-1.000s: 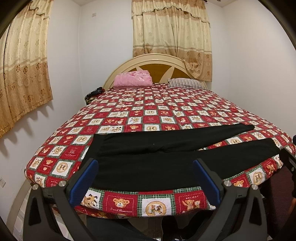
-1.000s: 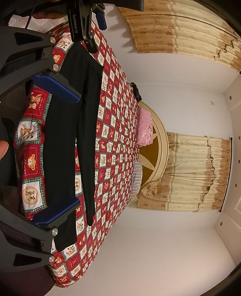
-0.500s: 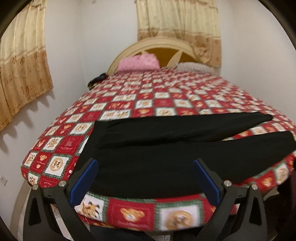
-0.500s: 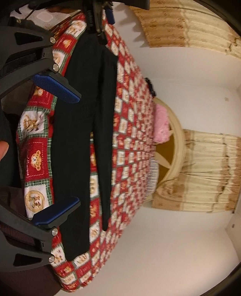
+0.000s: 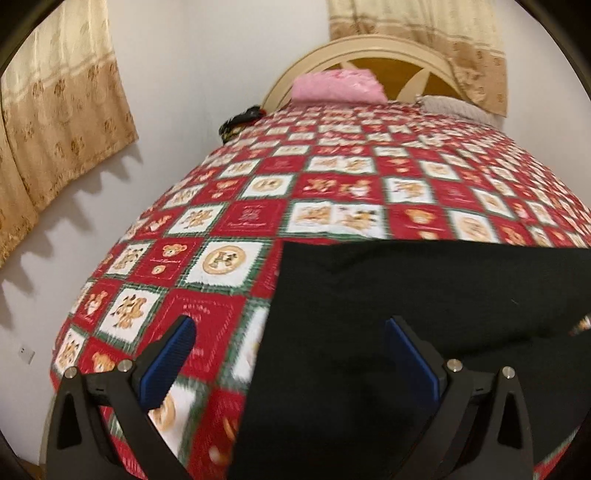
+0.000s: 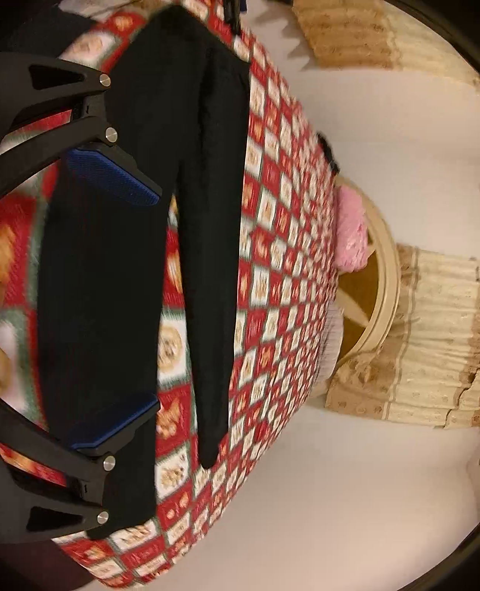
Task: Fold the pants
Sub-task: 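Lower both grippers onto the black pants and close them on the fabric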
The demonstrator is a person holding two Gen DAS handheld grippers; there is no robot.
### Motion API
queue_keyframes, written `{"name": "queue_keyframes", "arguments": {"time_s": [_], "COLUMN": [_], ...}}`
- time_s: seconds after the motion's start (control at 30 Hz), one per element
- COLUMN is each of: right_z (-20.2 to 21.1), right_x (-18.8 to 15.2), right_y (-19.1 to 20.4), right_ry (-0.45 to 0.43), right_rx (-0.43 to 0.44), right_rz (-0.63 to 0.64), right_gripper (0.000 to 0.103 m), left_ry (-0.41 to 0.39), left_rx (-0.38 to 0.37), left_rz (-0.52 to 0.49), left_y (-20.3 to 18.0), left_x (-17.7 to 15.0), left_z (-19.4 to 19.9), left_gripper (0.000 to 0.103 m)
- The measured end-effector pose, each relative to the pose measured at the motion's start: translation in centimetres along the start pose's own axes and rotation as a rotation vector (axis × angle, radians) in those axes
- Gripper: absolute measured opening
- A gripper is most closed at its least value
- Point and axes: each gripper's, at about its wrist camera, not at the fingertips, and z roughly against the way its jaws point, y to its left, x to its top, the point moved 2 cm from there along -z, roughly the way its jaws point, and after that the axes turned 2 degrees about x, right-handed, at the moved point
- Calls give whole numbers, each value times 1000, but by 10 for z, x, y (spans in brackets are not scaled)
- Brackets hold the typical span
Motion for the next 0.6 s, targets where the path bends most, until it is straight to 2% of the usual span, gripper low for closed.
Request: {"name": "queue_keyframes", "arguments": {"time_s": [0.1,0.3,0.4,0.5,0.6], "right_z": [-25,-64,-79,-94,-103], "right_x": [11,29,34,37,41], "right_y": [-21,-48,-57,-72,-87], "right_ry": [25,64,93,130,141], "right_rx": [-28,-60,-40,-16,-33], "right_rz": [-14,-33,-49,-78,-92], "right_gripper": [102,99,88,85,85], "left_ry": [33,85,114,146,169], "left_rx": [0,-25,-59,-99,-155], "left_rz": [3,-4,14,32,42], "left_y": [3,2,3,4,5], "left_x": [10,29,36,42,46], "left_z": [-25,-62,-78,-94,-107], "left_gripper": [102,89,84,77,76]}}
